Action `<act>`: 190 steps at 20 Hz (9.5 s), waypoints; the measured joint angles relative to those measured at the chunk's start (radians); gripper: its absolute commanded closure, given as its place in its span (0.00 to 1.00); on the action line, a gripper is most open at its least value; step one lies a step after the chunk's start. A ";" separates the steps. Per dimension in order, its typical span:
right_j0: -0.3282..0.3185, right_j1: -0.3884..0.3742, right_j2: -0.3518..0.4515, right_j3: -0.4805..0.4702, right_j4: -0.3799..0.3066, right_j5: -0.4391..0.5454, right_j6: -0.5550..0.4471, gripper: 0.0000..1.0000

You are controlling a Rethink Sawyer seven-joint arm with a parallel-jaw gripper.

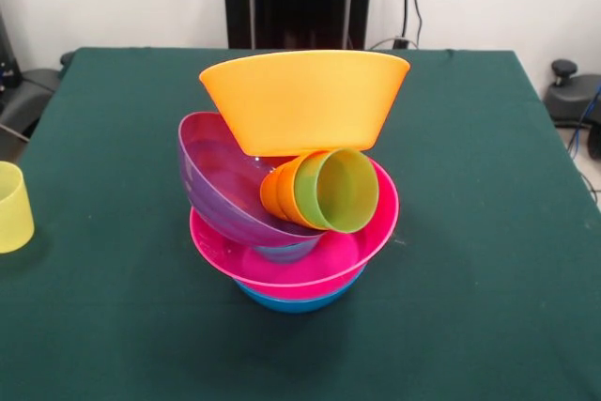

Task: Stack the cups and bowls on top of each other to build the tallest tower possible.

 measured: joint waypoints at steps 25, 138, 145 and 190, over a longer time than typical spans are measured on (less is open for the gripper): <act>0.008 0.193 -0.057 -0.059 0.135 0.310 0.016 0.00; -0.056 0.485 -0.169 -0.114 0.334 0.422 0.017 0.00; -0.055 0.490 -0.178 -0.100 0.334 0.422 0.017 0.00; -0.052 0.559 -0.207 -0.076 0.337 0.422 0.017 0.00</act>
